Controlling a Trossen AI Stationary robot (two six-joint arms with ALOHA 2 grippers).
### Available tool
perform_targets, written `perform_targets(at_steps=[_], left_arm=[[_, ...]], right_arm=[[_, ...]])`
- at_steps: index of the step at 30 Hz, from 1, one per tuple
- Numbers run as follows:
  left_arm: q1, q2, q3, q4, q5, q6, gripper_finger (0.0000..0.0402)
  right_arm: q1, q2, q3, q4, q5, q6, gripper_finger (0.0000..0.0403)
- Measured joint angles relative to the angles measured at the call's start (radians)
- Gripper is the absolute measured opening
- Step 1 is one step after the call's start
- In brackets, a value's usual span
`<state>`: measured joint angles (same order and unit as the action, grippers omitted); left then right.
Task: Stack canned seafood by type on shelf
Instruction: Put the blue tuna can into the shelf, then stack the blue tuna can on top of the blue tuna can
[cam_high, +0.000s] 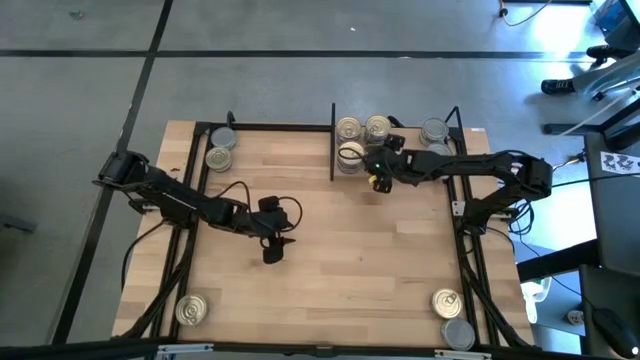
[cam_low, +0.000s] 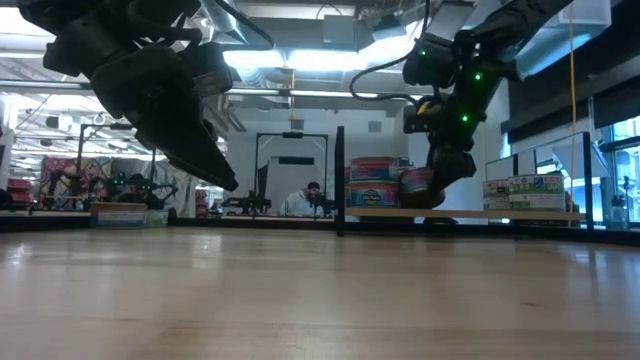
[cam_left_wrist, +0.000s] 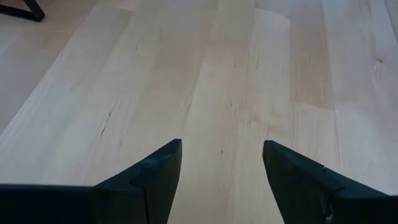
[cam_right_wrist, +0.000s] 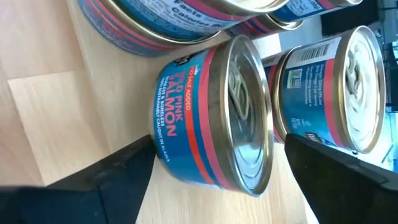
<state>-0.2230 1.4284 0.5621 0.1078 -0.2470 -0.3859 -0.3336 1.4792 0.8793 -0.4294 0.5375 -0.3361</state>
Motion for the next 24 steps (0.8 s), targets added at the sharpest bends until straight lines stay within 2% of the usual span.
perform_targets(at_steps=[9, 12, 19, 24], left_arm=[[0.000, 0.000, 0.000, 0.000, 0.000, 0.000, 0.0223], [0.000, 0.000, 0.000, 0.000, 0.000, 0.000, 0.0223], [0.003, 0.000, 0.000, 0.019, 0.000, 0.014, 0.0223], [0.007, 0.000, 0.000, 0.100, 0.009, 0.093, 0.0224]], right_arm=[[0.004, -0.001, 0.012, -0.072, -0.051, 0.070, 0.0350], [0.043, -0.012, 0.012, -0.122, -0.058, 0.105, 0.0350], [0.258, -0.095, 0.012, -0.224, -0.092, 0.345, 0.0350], [0.457, -0.106, 0.009, -0.157, -0.166, 0.508, 0.0350]])
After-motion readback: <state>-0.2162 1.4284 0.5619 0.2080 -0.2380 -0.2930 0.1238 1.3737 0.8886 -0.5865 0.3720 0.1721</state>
